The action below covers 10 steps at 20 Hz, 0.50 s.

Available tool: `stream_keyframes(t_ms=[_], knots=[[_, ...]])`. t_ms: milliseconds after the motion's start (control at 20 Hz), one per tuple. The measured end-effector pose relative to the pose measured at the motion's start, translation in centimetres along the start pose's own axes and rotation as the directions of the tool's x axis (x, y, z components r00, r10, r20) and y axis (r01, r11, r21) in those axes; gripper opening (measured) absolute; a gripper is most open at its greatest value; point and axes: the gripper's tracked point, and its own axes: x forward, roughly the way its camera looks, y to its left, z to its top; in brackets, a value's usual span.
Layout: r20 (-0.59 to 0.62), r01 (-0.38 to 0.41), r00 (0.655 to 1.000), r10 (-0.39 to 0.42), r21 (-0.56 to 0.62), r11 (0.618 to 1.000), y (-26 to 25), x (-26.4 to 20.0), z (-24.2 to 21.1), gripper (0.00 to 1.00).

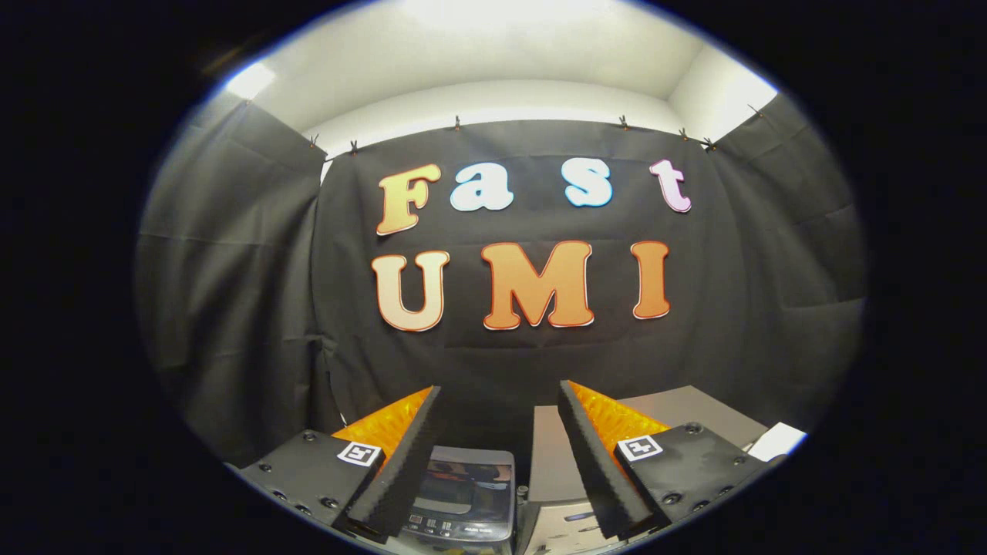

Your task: Put the clothes into the washing machine and then close the washing machine lid.

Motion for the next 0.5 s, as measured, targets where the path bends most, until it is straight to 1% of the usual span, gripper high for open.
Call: stream_keyframes(t_ms=[200,350,450,500], knots=[[0.018,0.004,1.0,-0.004,0.013,1.0,-4.9,-5.5,0.7,0.96],[0.019,0.011,1.0,-0.011,0.001,1.0,-7.5,-8.3,0.4,0.96],[0.035,0.005,0.999,-0.004,-0.012,1.0,-8.4,-9.5,0.3,0.96],[0.032,0.014,0.999,-0.013,-0.019,1.0,-9.1,-9.8,0.0,0.96]])
